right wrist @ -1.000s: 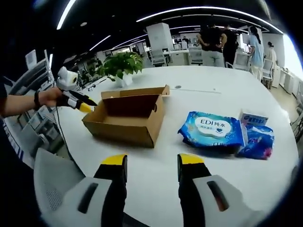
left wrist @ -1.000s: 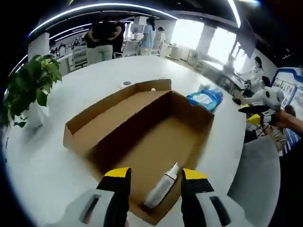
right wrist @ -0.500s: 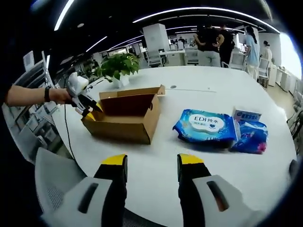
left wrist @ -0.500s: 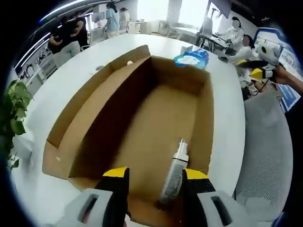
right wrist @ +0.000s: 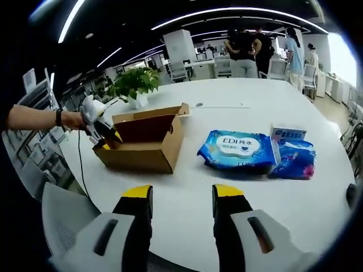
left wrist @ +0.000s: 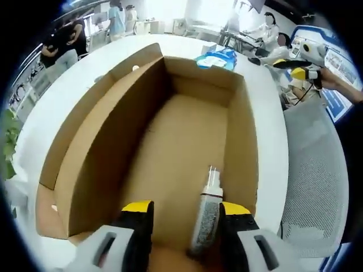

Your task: Operate the shoe box by opening the lid, removing the specified soft item, and placing it in the target area until the item is outside and the box remains undamaged.

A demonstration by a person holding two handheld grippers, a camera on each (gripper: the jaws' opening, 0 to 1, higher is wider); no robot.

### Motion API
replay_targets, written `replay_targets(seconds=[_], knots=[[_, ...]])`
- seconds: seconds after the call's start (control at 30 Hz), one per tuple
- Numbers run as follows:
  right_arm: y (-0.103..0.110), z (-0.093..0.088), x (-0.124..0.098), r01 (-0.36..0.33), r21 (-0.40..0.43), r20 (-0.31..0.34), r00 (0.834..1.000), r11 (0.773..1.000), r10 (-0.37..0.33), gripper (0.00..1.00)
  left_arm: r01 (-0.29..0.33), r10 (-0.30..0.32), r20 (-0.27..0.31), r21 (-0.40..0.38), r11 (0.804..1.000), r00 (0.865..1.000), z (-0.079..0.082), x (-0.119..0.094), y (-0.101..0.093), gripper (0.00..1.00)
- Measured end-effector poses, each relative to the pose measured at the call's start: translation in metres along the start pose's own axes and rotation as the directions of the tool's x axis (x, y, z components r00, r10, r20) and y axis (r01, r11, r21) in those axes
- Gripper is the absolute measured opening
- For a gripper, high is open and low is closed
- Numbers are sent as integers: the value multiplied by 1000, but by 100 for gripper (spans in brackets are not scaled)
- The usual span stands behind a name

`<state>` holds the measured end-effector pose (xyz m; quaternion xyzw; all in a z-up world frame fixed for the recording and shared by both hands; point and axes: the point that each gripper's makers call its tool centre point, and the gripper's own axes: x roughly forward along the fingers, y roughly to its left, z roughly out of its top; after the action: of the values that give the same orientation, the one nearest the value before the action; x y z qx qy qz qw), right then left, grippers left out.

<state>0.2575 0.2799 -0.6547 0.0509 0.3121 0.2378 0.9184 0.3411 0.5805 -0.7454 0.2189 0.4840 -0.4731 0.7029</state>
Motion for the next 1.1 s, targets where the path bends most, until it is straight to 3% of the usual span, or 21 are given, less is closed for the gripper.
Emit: replay_targets(seconds=[0.27, 0.47, 0.63, 0.8, 1.1], knots=[[4, 0, 6, -12, 0, -12, 1000, 1000, 12, 39, 10, -4, -66, 84, 996, 998, -3, 11, -3, 51], [2, 0, 7, -15, -2, -15, 1000, 1000, 15, 39, 38, -33, -61, 80, 996, 998, 0, 16, -7, 56], [0, 3, 8, -12, -4, -12, 1000, 1000, 12, 39, 94, -92, -45, 25, 995, 995, 0, 18, -11, 58], [0, 4, 9, -9, -2, -12, 1000, 1000, 9, 39, 72, -61, -103, 107, 992, 993, -5, 23, -10, 58], [5, 3, 13, -16, -1, -9, 1000, 1000, 16, 36, 56, -42, -108, 126, 991, 993, -6, 33, -19, 50]])
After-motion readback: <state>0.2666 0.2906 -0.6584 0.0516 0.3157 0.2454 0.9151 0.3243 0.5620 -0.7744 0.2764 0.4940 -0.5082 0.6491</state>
